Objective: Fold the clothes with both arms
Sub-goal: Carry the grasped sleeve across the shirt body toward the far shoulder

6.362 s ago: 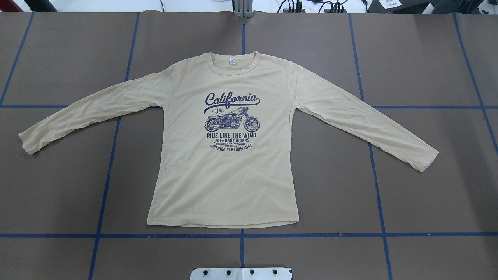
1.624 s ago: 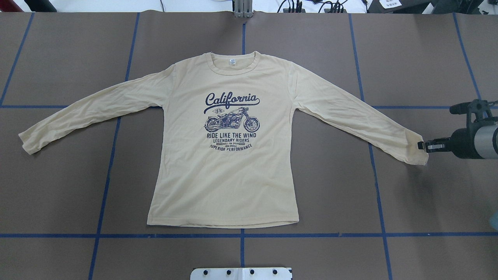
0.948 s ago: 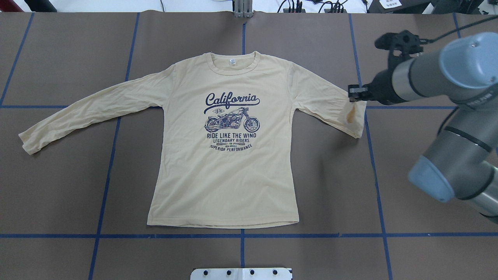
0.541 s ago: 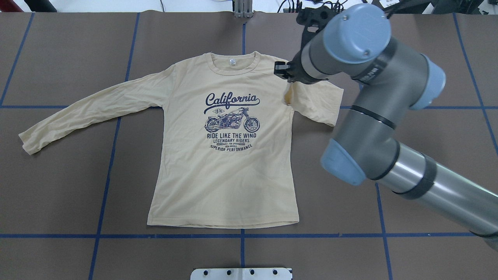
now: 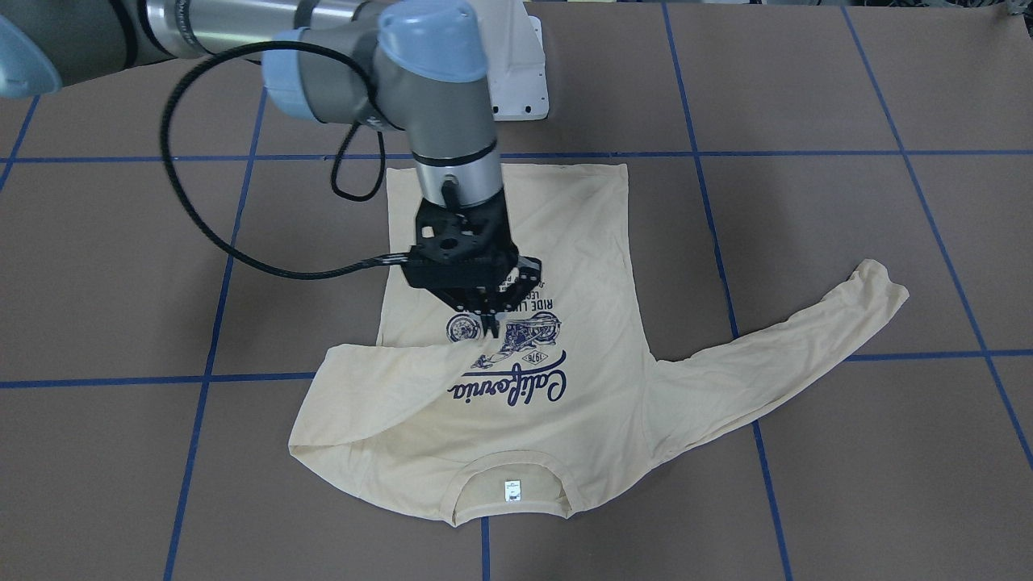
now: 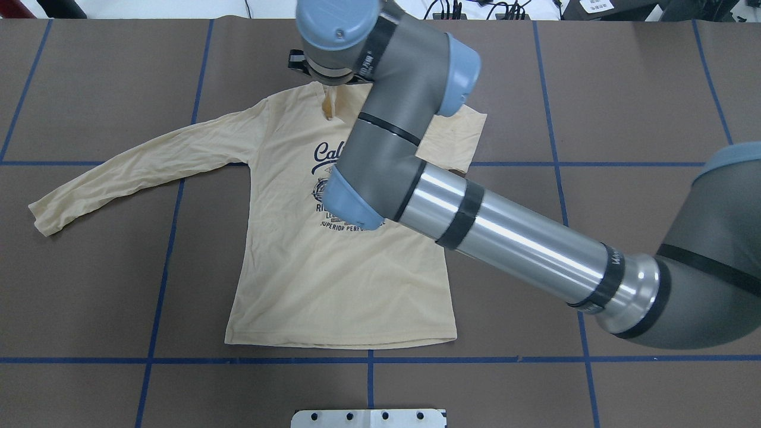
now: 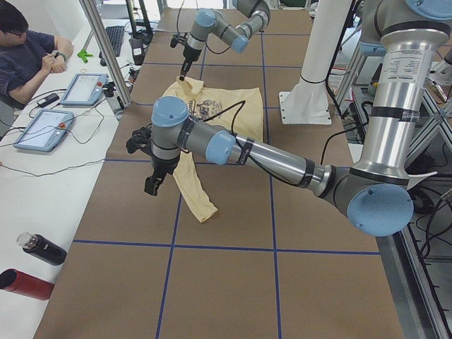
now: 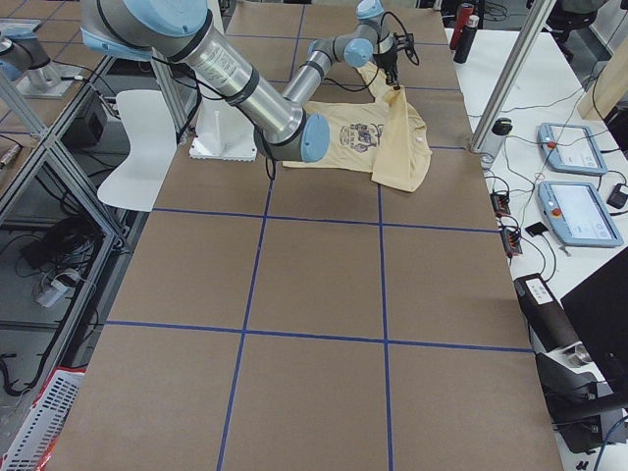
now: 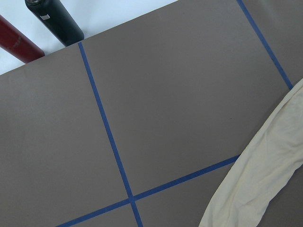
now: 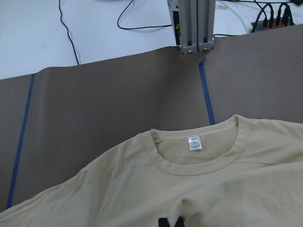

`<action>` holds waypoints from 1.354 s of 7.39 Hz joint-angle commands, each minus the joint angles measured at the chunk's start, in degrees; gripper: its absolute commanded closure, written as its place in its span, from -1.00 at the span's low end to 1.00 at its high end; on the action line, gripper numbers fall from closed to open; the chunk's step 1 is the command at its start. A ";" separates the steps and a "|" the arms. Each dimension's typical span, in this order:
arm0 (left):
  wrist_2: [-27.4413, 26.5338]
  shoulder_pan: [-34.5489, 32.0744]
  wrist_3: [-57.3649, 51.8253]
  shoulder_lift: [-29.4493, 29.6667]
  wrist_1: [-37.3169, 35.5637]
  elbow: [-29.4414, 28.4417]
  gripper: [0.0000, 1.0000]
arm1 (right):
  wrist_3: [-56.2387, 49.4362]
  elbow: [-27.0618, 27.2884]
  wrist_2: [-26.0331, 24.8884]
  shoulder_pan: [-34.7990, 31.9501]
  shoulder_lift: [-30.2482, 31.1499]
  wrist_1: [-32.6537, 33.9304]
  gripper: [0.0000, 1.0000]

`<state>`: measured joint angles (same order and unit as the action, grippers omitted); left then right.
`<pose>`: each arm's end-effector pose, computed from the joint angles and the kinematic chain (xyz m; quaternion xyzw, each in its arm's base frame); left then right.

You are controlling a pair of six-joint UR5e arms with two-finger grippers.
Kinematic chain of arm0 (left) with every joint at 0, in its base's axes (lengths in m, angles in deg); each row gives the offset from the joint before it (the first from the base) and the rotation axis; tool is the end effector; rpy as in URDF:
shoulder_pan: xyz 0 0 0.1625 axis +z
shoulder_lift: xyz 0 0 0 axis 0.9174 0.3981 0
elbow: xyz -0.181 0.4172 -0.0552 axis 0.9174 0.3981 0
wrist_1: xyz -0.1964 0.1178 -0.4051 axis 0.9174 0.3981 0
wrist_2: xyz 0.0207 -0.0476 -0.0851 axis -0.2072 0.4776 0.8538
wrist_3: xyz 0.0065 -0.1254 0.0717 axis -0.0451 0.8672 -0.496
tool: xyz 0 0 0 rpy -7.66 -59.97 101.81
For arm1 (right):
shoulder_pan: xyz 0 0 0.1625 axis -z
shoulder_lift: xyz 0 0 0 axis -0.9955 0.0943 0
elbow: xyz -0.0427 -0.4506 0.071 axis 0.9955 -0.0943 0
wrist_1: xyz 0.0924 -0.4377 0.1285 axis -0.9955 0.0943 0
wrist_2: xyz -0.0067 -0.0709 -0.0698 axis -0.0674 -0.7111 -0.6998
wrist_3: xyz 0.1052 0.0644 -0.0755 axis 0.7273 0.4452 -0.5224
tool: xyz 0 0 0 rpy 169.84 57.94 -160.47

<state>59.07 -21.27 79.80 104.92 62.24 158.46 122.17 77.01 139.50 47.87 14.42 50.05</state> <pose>-0.0138 -0.6241 0.5359 0.2023 0.3421 0.1243 0.9092 -0.6510 -0.6439 0.0193 0.1970 -0.4344 0.1426 0.8672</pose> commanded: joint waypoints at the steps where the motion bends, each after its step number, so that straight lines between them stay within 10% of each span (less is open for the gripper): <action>1: 0.01 0.01 0.15 0.00 3.22 -2.42 -1.00 | -0.11 -11.04 -6.77 4.96 -7.49 -2.78 1.00; 4: 4.40 -0.08 0.51 0.00 3.14 -1.37 -1.00 | 1.98 -22.64 -14.26 10.17 -14.79 -2.87 0.84; 7: 4.41 -0.08 0.33 0.00 3.14 -1.19 -1.00 | 9.73 -24.44 -15.60 10.09 -17.62 -3.04 -0.95; 10: 4.58 -0.08 0.33 0.00 3.31 -0.75 -1.00 | 10.09 -24.44 -11.51 7.64 -18.76 -2.87 -0.98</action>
<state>63.52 -21.29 80.14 104.92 65.43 157.65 132.05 52.54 125.15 57.01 -3.78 47.05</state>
